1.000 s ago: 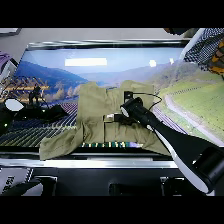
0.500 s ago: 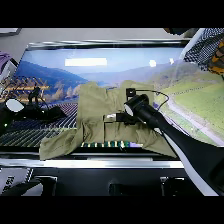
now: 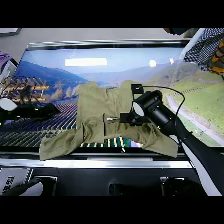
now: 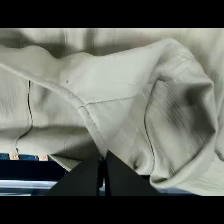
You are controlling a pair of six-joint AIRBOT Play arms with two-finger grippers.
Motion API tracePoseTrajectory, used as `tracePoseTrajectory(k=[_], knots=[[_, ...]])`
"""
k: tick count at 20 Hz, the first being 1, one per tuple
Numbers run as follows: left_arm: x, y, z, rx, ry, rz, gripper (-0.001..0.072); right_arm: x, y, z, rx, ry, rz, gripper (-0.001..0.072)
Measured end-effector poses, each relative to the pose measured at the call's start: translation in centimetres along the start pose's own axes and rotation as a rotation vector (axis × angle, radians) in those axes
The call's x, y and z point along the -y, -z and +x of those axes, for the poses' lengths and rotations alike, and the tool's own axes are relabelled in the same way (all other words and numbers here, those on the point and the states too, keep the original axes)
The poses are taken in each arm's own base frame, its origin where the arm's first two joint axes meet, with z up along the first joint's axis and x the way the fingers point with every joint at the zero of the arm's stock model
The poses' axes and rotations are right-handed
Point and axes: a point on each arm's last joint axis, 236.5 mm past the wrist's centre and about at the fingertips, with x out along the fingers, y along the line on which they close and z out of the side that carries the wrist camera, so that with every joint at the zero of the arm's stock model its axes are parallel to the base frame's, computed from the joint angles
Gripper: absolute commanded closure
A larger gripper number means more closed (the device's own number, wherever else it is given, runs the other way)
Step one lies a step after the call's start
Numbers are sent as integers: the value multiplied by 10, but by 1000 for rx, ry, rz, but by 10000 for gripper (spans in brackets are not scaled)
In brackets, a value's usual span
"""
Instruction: Fold the clothes and pants, and hang the long-sleeved shirts on hangers.
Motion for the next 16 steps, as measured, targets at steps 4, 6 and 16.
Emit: tracePoseTrajectory(k=[4, 6, 16], knots=[[-54, -59, -58, 159, -36, -107, 160, -1, 2, -3, -4, -6, -1, 679], [-87, -76, -84, 222, -68, -128, 160, 0, 2, -3, -4, -6, -1, 679], [-217, -70, -134, 192, -321, -78, 158, -3, 2, -3, -3, -16, 1, 679]])
